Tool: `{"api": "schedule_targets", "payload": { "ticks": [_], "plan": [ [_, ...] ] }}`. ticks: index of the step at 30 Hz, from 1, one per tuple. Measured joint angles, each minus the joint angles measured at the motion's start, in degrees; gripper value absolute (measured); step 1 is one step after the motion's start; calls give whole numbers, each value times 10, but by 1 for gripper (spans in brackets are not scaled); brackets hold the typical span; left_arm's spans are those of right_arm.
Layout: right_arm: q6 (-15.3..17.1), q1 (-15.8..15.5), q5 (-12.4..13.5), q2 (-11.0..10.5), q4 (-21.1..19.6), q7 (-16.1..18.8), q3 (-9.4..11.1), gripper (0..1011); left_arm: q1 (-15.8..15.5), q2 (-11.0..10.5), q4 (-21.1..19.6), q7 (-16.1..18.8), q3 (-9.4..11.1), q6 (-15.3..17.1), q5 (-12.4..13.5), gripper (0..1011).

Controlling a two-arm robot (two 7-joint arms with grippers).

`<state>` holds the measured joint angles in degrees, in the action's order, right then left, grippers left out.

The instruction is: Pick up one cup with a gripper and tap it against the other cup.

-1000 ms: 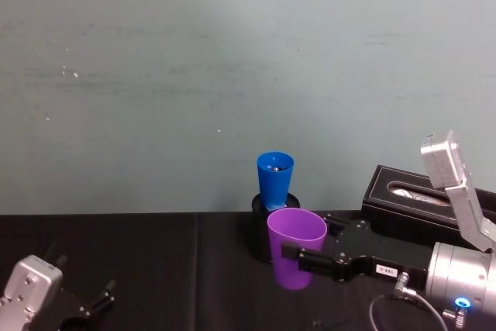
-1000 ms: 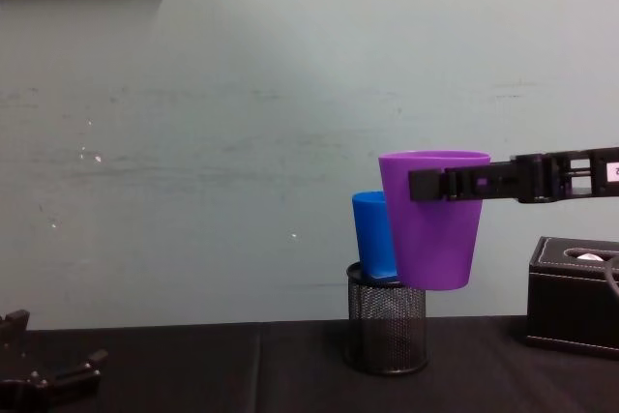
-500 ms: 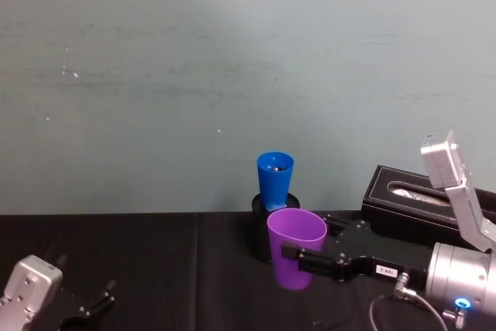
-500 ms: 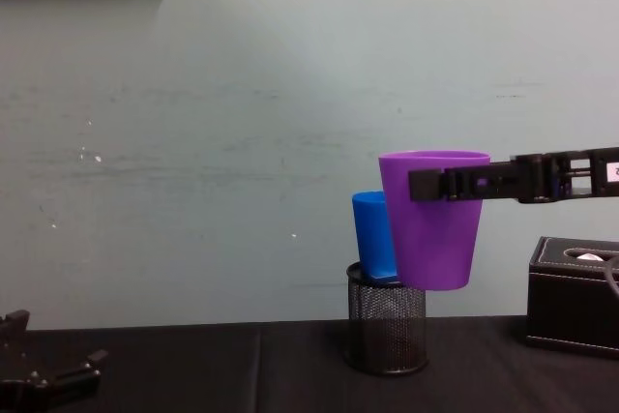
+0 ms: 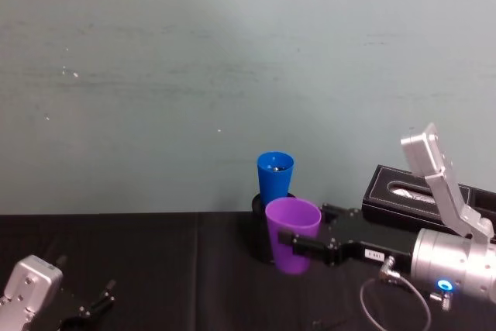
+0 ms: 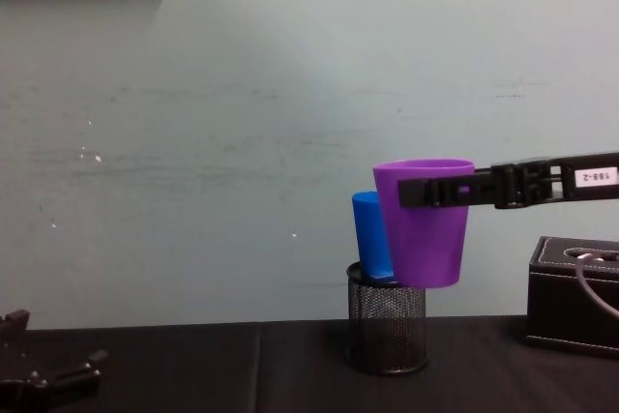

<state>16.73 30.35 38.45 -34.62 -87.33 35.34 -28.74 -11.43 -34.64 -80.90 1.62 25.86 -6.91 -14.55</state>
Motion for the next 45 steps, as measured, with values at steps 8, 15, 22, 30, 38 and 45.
{"api": "schedule_targets", "payload": {
  "ticks": [8, 15, 22, 30, 38, 45],
  "plan": [
    [-12, 41, 4, 28, 63, -7, -13, 728, 0, 0, 0, 0, 0, 0, 0, 1005],
    [-13, 66, 11, 53, 114, -11, -22, 728, 0, 0, 0, 0, 0, 0, 0, 1005],
    [-19, 96, 8, 80, 170, -14, -31, 728, 0, 0, 0, 0, 0, 0, 0, 1004],
    [-32, 122, -6, 105, 217, -17, -37, 726, 0, 0, 0, 0, 0, 0, 0, 1004],
    [-39, 139, -20, 120, 250, -9, -40, 728, 0, 0, 0, 0, 0, 0, 0, 1004],
    [-43, 146, -29, 128, 267, -4, -39, 726, 0, 0, 0, 0, 0, 0, 0, 1005]
  ]
}}
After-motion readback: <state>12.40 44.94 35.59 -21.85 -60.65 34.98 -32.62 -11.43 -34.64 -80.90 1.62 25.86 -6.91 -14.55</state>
